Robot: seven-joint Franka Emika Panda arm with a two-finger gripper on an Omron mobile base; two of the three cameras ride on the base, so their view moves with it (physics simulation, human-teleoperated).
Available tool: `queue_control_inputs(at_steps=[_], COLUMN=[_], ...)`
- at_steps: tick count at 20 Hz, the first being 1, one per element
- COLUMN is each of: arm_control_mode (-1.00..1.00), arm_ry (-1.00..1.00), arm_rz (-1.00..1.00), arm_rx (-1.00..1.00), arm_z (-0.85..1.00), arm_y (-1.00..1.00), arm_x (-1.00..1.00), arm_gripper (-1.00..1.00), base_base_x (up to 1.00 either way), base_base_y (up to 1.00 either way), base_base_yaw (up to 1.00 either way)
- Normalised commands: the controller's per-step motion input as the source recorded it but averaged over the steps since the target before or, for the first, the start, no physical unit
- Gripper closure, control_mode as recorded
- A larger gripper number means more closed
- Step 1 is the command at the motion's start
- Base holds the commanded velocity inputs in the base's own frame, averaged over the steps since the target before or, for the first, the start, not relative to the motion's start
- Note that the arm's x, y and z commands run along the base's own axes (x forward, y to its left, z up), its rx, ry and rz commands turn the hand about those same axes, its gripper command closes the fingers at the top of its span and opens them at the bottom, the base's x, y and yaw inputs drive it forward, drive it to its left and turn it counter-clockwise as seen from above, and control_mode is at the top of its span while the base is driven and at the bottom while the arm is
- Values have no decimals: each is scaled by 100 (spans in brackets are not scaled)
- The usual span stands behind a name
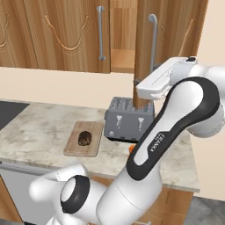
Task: Pick the bread, place it on the cutting board, pick the jam, place it on the counter, and close the cabinet.
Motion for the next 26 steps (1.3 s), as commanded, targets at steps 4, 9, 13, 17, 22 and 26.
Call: queue_control_inputs(at_steps=[4, 9, 13, 17, 22, 26], arm_control_mode=[-100, -100, -100, -100, -100, -100], arm_ry=[0, 0, 0, 0, 0, 0], arm_rz=[-9, -9, -9, -8, -7, -6], arm_rx=[1, 3, 5, 3, 4, 4], arm_z=[0, 0, 0, 0, 0, 0], arm_y=[35, 31, 27, 24, 19, 13], arm_x=[0, 0, 0, 0, 0, 4], arm_gripper=[-100, -100, -100, -100, -100, -100], base_base_x=[0, 0, 0, 0, 0, 0], base_base_y=[0, 0, 0, 0, 0, 0], base_base_yaw=[0, 0, 0, 0, 0, 0])
